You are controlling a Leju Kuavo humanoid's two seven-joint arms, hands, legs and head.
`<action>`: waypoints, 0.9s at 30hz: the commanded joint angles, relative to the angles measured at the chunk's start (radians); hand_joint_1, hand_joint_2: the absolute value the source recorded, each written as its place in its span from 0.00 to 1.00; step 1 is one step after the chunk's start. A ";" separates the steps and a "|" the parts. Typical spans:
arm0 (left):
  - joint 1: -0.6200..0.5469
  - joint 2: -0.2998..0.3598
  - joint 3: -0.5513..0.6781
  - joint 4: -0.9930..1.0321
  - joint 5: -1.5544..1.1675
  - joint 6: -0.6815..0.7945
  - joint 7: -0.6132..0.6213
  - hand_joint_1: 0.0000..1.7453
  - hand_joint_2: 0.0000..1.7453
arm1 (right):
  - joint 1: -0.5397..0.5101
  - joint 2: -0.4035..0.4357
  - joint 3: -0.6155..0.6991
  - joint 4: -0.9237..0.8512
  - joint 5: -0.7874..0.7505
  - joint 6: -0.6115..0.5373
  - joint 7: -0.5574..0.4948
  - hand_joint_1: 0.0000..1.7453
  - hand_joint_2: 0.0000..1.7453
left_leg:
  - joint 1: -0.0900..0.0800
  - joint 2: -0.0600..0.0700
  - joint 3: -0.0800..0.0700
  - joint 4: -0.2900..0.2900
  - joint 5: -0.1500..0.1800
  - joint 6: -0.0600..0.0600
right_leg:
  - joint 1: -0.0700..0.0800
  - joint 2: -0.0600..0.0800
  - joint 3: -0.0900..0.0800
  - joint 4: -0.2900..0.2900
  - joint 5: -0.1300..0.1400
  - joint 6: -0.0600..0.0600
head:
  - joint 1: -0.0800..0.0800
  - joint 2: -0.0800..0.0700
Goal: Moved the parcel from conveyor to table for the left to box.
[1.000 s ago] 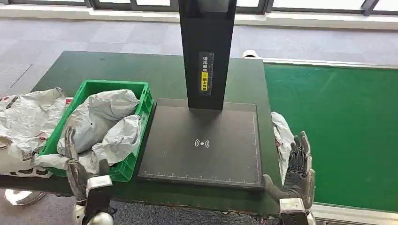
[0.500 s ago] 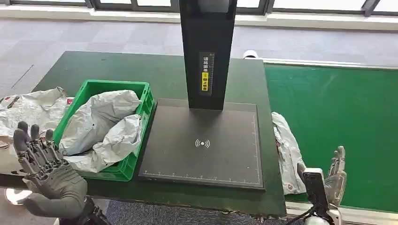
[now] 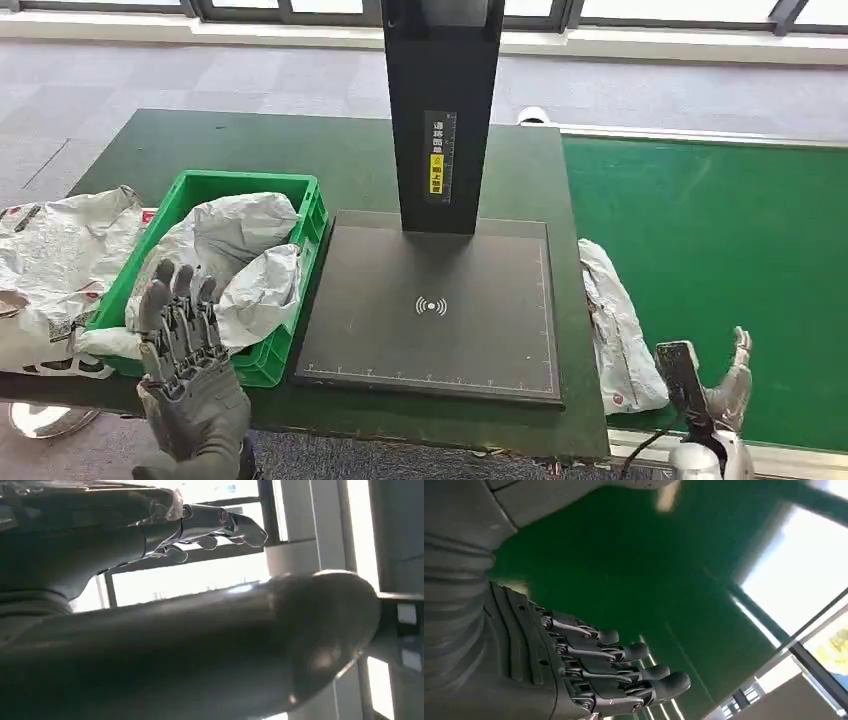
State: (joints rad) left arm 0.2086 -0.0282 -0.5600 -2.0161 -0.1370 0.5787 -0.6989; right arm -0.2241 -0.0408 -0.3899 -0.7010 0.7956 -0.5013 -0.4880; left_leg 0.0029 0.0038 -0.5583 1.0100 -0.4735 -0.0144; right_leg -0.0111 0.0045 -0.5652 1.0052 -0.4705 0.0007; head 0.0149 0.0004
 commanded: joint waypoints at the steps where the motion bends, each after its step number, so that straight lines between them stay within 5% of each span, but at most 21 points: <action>1: -0.012 0.051 -0.029 0.088 0.008 -0.008 0.001 0.00 0.00 | -0.123 0.018 0.049 0.284 0.121 0.025 0.122 0.00 1.00 | 0.001 0.002 0.003 -0.004 0.001 -0.001 | 0.002 0.002 0.002 -0.005 0.002 -0.001 | 0.000 0.000; 23: 0.015 0.051 -0.014 0.075 -0.014 0.038 0.001 0.00 0.00 | -0.135 0.072 0.106 0.354 0.168 0.091 0.100 0.00 1.00 | 0.001 0.002 0.001 -0.002 0.001 -0.001 | 0.001 0.003 0.001 -0.002 0.001 0.000 | 0.000 0.000; 24: 0.014 0.054 -0.018 0.075 -0.015 0.043 0.001 0.00 0.00 | -0.132 0.071 0.109 0.358 0.169 0.102 0.098 0.73 1.00 | 0.001 0.003 0.001 -0.001 0.001 -0.001 | 0.002 0.003 0.002 -0.002 0.001 0.000 | 0.000 0.000; 25: 0.013 0.059 -0.024 0.075 -0.013 0.050 0.001 0.00 0.00 | -0.129 0.071 0.118 0.363 0.176 0.124 0.098 1.00 1.00 | 0.001 0.004 0.001 -0.002 0.001 -0.002 | 0.002 0.004 0.001 -0.002 0.002 0.000 | 0.000 0.000; 27: 0.012 0.066 -0.031 0.072 -0.009 0.060 0.001 0.00 0.00 | -0.122 0.074 0.121 0.370 0.173 0.164 0.099 1.00 1.00 | 0.000 0.003 -0.003 -0.001 0.000 -0.002 | 0.001 0.003 0.004 -0.001 0.000 0.000 | 0.000 0.000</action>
State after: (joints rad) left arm 0.2265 -0.0042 -0.5734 -1.9806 -0.1507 0.6134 -0.6992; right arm -0.3243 0.0099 -0.3269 -0.4383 0.9670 -0.4246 -0.3895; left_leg 0.0031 0.0060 -0.5638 1.0098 -0.4747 -0.0152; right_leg -0.0096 0.0071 -0.5628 1.0051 -0.4707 0.0005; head 0.0149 0.0004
